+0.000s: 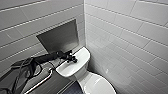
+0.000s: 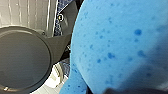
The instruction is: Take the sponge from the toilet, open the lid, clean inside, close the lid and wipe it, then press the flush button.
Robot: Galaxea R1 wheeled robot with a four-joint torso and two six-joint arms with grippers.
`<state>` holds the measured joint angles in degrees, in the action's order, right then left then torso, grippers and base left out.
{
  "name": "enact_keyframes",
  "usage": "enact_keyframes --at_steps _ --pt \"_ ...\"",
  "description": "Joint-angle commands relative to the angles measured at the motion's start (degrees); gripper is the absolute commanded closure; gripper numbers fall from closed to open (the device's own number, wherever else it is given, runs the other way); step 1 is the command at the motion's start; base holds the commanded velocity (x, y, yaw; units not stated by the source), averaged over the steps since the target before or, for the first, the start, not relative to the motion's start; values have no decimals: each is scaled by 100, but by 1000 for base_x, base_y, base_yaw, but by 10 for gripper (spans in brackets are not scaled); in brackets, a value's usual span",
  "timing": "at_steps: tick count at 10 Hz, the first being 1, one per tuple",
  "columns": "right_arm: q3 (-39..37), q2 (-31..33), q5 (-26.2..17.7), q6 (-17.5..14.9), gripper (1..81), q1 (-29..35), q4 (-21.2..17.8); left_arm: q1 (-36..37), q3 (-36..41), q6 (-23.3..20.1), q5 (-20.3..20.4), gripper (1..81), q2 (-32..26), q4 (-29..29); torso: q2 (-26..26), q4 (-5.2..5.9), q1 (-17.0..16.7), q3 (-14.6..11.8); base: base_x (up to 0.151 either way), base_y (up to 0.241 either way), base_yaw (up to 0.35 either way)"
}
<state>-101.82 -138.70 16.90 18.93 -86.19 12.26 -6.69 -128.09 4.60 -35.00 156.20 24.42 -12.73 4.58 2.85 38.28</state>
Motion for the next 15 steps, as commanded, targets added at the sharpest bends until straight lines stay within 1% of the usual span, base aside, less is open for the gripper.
enact_keyframes --at_steps 1,2,3,4,5,7,9,10,13,14,15 --pt "181 165 -336 -4 811 -70 57 1227 -173 -170 -24 811 -343 -140 0 0 0 0 0 0 0" --pt "181 156 -336 -4 811 -61 57 1209 -24 -170 -51 811 -405 -78 0 0 0 0 0 0 0" --pt "181 147 -345 -4 811 -44 66 1209 301 -170 -51 811 -528 19 0 0 0 0 0 0 0" --pt "198 147 -336 -4 811 -44 66 1227 785 -170 2 811 -756 133 0 0 0 0 0 0 0" --pt "198 139 -345 -12 811 -44 66 1236 829 -170 28 811 -800 133 0 0 0 0 0 0 0" --pt "172 130 -336 -12 811 -70 66 1236 820 -170 186 811 -844 107 2 0 0 2 0 0 0" --pt "172 147 -336 -4 811 -79 66 1245 707 -161 537 811 -827 80 2 0 0 2 0 0 0" --pt "172 147 -336 -4 811 -88 66 1245 601 -161 600 811 -783 72 2 0 0 2 0 0 0" --pt "207 147 -345 -4 811 -62 66 1245 329 -170 608 811 -704 71 2 0 0 2 0 0 0" --pt "207 139 -337 -12 811 -79 74 1253 233 -170 608 811 -695 63 2 0 0 143 0 0 0" --pt "207 139 -336 -12 811 -88 74 1245 170 -178 608 811 -686 63 2 0 0 229 0 0 0"
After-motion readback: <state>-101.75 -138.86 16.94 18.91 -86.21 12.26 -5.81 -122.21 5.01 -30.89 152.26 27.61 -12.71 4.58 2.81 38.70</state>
